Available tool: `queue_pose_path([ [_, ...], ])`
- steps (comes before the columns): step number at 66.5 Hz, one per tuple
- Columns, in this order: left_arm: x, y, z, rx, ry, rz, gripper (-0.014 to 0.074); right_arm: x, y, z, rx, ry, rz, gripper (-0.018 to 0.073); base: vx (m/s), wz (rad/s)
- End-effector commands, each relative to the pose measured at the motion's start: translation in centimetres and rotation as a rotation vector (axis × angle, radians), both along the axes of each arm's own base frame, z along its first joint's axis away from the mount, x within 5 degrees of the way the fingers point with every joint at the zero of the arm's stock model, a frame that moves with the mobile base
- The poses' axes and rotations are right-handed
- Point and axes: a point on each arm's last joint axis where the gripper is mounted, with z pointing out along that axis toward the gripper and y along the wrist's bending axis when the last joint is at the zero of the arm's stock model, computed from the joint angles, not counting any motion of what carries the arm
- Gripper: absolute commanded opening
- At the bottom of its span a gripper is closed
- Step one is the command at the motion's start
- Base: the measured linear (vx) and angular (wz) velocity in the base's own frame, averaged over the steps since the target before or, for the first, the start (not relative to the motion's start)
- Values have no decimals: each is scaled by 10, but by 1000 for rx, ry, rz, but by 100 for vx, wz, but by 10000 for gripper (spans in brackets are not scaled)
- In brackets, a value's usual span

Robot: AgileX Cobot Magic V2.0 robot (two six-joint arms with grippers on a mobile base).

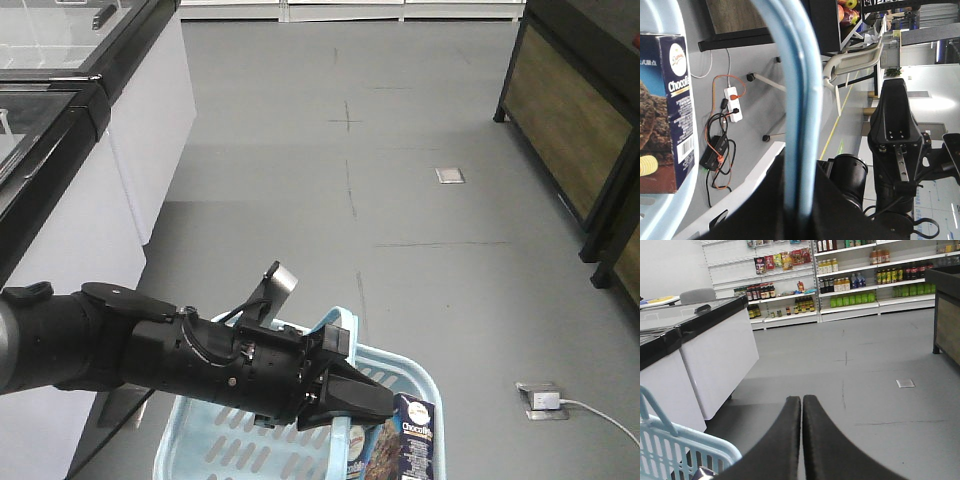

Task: Left arm holds basket, right arm returns cookies
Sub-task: 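Hold the basket with the left gripper while driving down the aisle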

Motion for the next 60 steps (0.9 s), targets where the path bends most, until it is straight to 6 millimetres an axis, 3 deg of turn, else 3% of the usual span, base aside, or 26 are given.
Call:
queue_pose_path([
  [1,-4,-2,31,-131,-24,-13,-7,-1,0,8,6,-86,-1,-8,7,-3],
  [60,-4,-2,31,-131,-24,-13,-7,-1,0,8,6,-86,-1,-8,15,1],
])
